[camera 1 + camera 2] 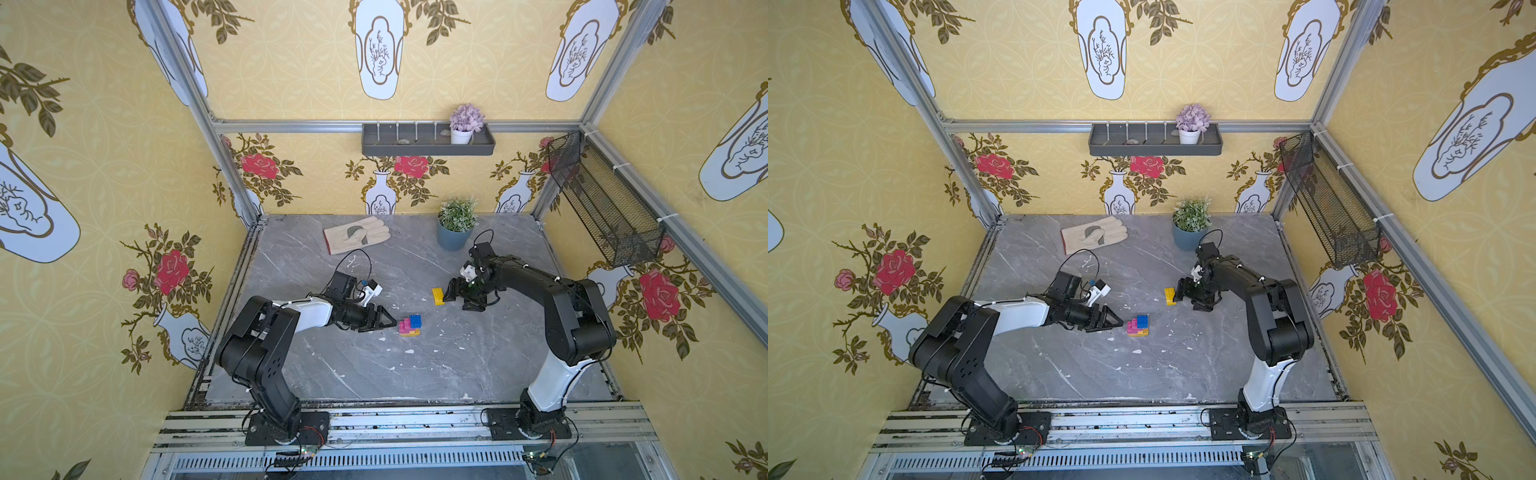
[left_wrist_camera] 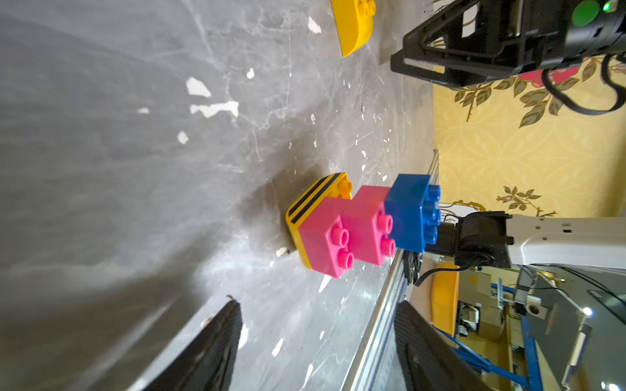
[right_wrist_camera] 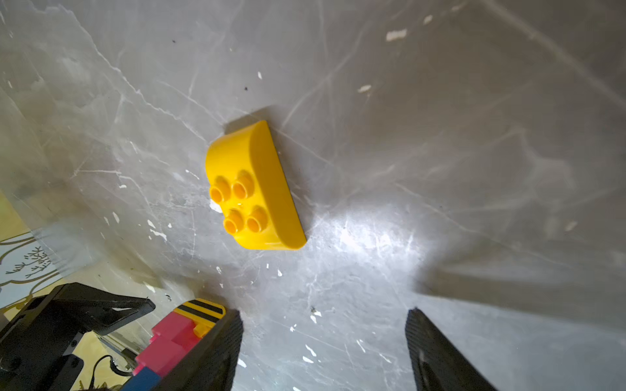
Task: Assemble the letter s with lego
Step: Pick up the lego brick from the center of the board.
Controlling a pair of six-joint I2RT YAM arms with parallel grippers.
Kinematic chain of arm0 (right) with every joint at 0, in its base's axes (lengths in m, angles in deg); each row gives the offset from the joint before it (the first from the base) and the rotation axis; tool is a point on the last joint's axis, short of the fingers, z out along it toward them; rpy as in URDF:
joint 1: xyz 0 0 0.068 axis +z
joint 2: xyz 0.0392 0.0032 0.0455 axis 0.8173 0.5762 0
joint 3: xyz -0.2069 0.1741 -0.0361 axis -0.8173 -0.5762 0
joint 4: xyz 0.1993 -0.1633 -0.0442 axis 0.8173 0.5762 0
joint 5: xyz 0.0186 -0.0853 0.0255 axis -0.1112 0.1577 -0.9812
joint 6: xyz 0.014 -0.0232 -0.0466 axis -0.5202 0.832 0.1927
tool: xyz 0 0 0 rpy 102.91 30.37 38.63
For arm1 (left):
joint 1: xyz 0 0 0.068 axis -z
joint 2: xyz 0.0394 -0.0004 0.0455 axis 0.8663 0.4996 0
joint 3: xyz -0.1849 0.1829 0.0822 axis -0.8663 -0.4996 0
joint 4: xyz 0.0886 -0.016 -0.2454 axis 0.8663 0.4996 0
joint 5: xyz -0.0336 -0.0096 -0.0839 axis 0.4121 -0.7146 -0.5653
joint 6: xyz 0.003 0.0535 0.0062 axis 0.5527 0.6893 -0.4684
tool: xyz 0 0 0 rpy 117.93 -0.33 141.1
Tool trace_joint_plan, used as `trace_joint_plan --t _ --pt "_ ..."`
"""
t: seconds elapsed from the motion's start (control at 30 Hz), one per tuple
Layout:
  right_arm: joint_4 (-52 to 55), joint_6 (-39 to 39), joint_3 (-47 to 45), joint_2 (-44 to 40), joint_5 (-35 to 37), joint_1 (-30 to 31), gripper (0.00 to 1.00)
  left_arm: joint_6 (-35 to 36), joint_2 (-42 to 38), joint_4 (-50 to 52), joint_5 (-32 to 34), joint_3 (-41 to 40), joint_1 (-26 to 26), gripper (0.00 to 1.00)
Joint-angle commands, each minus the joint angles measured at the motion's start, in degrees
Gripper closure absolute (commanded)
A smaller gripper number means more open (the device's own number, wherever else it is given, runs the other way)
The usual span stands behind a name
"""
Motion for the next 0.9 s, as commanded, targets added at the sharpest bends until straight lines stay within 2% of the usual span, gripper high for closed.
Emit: trace_joint_plan --t 0.0,0.6,0.87 --pt "-0.3 1.4 0.0 0.6 -1.0 0.1 0.23 -6.6 1.8 -6.6 -2.7 -0.9 0.6 0.26" --pt "-0.4 3.1 -0.2 2.7 -1.1 0.0 0.22 -14.2 6.2 -15.3 -5.3 -1.2 2.1 0.23" --pt "-0.6 3.5 0.0 3.5 -1.1 0.4 0.22 -14.2 7.4 -14.9 -4.4 -0.1 3.0 0.23"
